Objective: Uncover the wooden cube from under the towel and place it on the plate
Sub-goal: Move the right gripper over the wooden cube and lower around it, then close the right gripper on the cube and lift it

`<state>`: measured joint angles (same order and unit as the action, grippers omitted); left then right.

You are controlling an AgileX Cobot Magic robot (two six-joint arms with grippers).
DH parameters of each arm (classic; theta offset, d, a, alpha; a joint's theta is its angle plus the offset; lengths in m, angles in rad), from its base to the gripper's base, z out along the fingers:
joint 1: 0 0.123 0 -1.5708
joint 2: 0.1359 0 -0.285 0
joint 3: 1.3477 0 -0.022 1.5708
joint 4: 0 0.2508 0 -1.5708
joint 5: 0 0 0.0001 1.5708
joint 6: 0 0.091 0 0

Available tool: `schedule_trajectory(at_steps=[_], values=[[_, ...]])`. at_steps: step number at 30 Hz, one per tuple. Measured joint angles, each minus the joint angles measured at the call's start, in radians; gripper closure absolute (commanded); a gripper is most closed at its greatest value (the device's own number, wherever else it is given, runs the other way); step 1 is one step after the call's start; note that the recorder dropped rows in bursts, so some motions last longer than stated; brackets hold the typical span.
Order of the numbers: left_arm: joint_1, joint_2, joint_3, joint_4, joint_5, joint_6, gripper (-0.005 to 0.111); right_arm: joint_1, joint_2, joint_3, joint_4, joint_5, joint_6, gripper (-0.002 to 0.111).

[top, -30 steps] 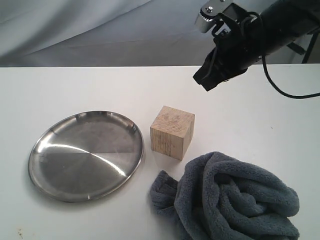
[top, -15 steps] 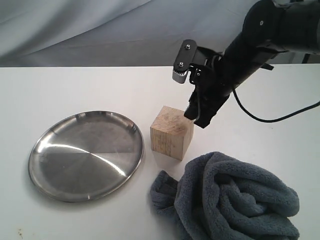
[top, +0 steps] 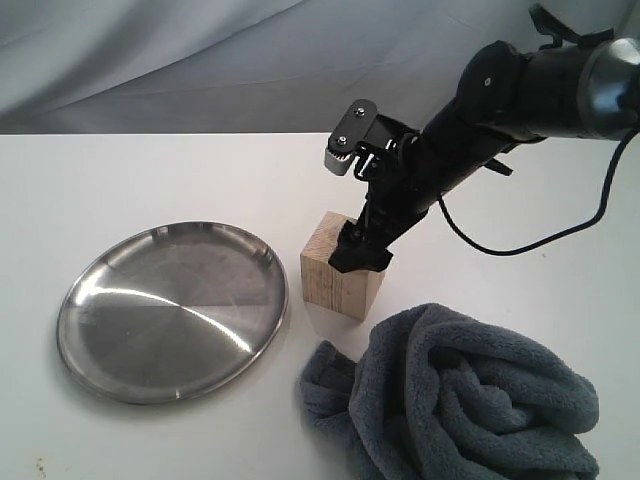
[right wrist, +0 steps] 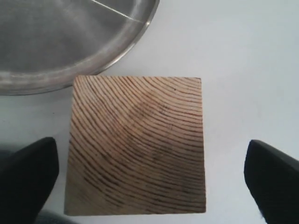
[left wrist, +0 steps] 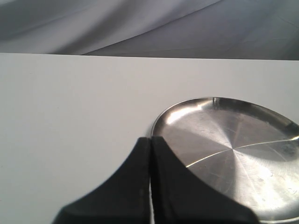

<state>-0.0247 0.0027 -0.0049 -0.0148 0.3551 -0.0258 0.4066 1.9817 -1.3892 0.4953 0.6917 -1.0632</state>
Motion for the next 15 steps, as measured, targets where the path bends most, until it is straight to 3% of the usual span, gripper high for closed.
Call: schedule_trajectory(at_steps=[9,15], values=[[0.000,0.000,0.000,0.000,0.000,0.000,0.107,0.000,0.084,0.000,0.002,-0.045,0.000,0.005],[0.000,0.000,0.000,0.000,0.000,0.000,0.107,0.000,0.084,0.000,0.002,-0.062,0.000,0.019]])
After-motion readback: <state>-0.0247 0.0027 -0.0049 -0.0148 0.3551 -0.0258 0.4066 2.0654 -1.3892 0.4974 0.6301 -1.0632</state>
